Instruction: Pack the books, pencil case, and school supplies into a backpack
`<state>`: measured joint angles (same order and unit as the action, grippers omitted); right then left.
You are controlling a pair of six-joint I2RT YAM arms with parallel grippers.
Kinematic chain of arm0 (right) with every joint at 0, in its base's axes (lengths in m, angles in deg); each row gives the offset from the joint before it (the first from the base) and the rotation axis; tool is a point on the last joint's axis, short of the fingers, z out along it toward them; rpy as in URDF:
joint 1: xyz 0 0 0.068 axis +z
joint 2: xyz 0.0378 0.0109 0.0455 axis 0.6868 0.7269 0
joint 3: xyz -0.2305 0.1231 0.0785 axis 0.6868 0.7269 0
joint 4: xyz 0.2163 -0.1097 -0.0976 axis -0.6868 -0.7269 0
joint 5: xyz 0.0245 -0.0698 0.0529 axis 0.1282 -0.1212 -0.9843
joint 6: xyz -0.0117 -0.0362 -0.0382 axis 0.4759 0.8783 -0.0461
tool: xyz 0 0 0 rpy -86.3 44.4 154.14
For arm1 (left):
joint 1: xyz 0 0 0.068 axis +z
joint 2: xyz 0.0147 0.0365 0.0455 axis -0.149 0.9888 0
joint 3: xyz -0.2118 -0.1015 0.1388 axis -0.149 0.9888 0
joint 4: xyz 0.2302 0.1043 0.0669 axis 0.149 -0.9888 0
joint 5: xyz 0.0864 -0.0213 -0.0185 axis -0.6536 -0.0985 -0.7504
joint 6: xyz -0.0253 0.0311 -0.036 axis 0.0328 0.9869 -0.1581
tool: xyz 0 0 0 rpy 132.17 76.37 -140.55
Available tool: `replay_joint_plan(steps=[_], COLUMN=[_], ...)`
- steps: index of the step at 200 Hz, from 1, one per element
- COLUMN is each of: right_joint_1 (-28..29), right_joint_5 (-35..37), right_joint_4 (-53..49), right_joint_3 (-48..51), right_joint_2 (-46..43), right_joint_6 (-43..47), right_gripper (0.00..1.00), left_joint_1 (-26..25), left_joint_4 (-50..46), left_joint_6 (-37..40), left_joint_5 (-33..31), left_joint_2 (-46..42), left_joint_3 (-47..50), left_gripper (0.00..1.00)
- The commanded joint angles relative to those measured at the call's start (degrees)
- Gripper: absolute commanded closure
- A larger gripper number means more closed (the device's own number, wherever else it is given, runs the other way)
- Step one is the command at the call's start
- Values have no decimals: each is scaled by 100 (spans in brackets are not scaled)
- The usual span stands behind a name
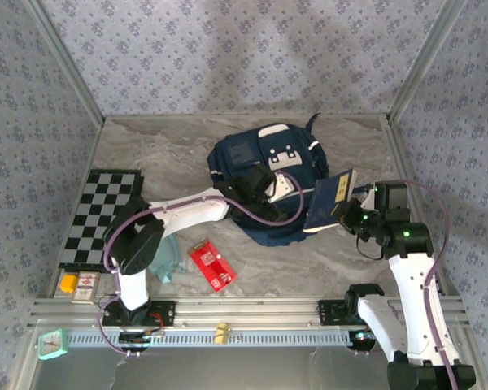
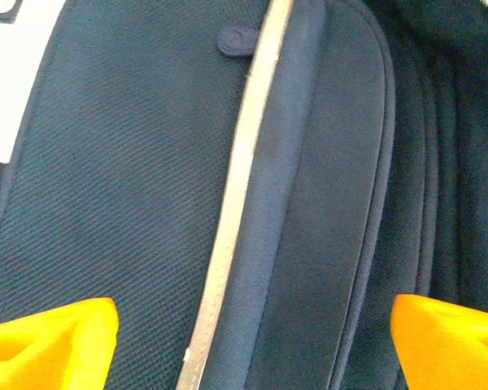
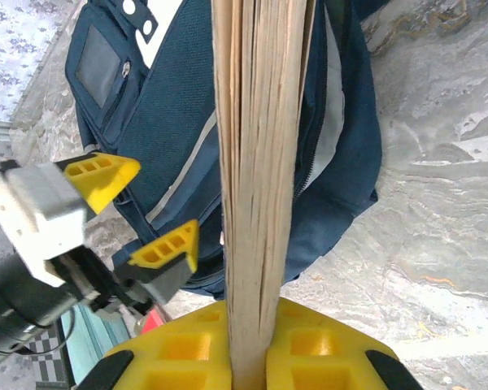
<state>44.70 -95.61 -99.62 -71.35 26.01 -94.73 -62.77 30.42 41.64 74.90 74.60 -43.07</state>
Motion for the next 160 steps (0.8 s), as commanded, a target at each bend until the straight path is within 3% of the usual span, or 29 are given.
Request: replay_joint_plan(steps=[1,25,44,62,87,108,128,160], right_joint_1=[-85,-123,-132,-153,-161,-174,-170,-174], right_joint_5=[-48,-201,-258,-266,-350,-447,-544,-755], right_joint_4=[14,149,245,411,480,503,506,474], right_joint_3=[68,174,305,410,347,240,217,257], right_joint_2=[-78,-67,-98,-130,-2,171,205,151], right_joint_6=[64,26,-3,-93,-63,58,190,237], right_gripper=[100,100,100,100,100,100,100,100], left_joint_1=[-205,-173,-120,-101,-91,-85,-67,24], left_joint_4=[100,411,353,388,270,146,-16,-296], left_joint_6=[514,558,567,585,585,525,289,1], left_joint_5=[-716,-1387,-1367,-1463,-1410,-1176,-1485,-1438], left_joint_2=[372,705,903,1004,840,521,265,-160], left_joint_3=[-301,-522,-734,-833,-888,-896,-1031,-1203], left_gripper=[11,12,17,29,61,82,100,100])
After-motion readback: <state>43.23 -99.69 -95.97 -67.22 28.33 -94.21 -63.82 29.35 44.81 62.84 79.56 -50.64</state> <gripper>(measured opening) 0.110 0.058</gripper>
